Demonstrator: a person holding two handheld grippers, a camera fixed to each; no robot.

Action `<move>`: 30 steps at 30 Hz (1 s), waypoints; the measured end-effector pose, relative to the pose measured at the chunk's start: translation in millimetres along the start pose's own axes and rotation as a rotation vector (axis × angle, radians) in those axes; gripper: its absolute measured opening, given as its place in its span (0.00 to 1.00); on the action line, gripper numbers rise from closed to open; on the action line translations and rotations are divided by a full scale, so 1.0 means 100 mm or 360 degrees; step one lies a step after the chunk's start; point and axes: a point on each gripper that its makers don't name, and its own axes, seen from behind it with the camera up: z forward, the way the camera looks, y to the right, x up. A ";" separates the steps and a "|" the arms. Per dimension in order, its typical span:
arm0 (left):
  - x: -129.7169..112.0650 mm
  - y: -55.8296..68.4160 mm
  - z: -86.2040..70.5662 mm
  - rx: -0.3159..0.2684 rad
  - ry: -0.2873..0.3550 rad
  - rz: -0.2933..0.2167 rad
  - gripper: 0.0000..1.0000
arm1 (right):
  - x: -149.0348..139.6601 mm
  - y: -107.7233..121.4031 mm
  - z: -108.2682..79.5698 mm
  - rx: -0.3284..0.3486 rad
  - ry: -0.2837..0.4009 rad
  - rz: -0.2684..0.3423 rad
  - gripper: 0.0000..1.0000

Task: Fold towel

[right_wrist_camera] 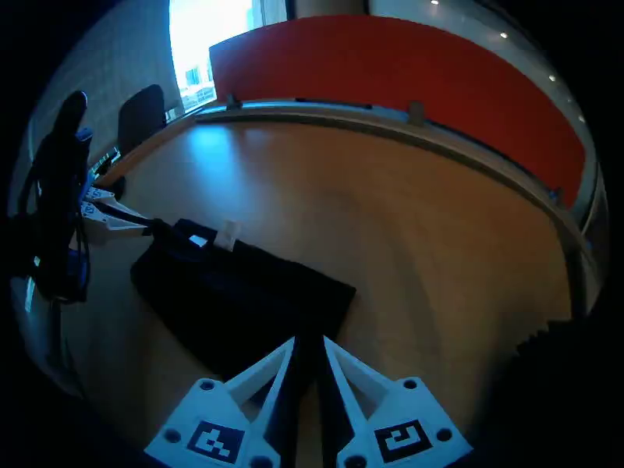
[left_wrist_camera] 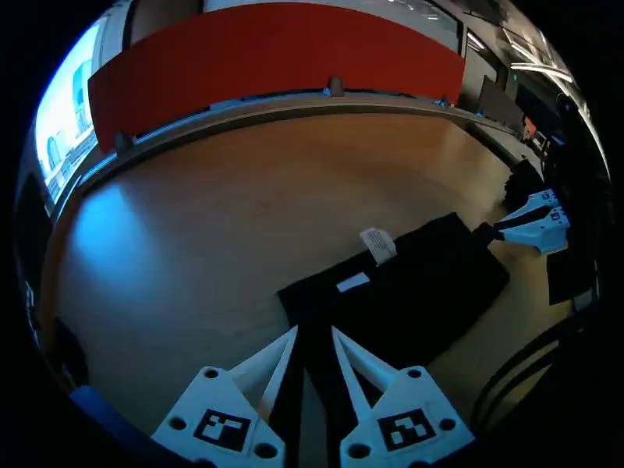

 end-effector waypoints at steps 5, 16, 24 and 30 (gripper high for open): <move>0.02 -0.02 0.07 0.0015 0.0007 0.0015 0.16 | 0.02 0.03 0.08 -0.0023 0.0002 0.0004 0.11; 0.05 -0.06 0.15 0.0047 0.0019 0.0032 0.23 | 0.06 0.08 0.18 -0.0056 0.0006 0.0038 0.15; 0.06 -0.17 0.15 0.0105 0.0030 0.0072 0.39 | 0.07 0.14 0.21 -0.0096 0.0003 0.0059 0.63; 0.07 -0.24 0.12 0.0137 0.0032 0.0081 0.69 | 0.06 0.19 0.20 -0.0132 0.0014 0.0041 0.84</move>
